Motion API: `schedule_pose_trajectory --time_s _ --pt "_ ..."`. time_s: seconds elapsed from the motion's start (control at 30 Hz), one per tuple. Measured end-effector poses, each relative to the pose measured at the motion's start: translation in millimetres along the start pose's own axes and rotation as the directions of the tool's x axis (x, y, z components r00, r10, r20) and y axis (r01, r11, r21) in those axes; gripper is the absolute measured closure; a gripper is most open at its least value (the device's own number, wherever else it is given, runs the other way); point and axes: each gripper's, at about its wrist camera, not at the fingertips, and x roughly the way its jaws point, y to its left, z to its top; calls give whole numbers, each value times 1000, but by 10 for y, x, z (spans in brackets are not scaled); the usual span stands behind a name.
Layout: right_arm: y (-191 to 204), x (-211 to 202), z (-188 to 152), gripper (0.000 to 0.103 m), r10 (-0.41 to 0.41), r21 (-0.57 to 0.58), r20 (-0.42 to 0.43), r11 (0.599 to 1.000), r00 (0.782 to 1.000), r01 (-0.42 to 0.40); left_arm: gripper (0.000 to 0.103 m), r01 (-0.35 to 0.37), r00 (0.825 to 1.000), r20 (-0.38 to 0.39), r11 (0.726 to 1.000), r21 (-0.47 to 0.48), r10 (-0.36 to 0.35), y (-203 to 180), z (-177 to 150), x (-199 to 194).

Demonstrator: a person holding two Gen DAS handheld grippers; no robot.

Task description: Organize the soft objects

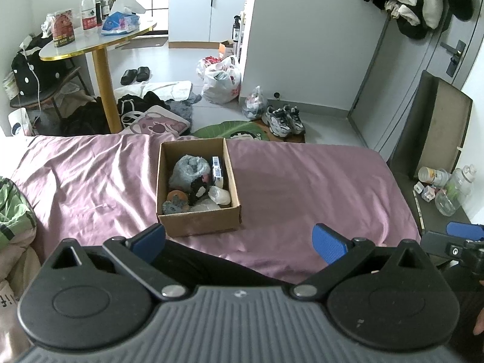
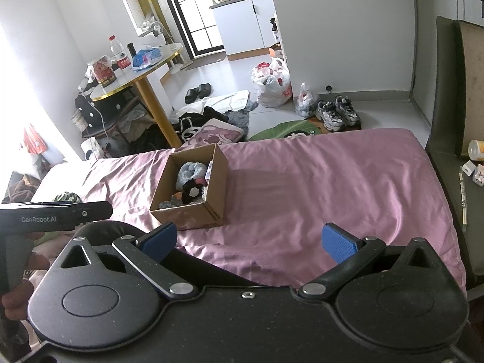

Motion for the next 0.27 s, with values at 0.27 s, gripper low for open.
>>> schedule_pose_trajectory --time_s 0.27 --pt "51 -12 -25 0 -4 -5 -2 1000 1000 4 1 15 1000 14 1000 15 -15 -34 -15 53"
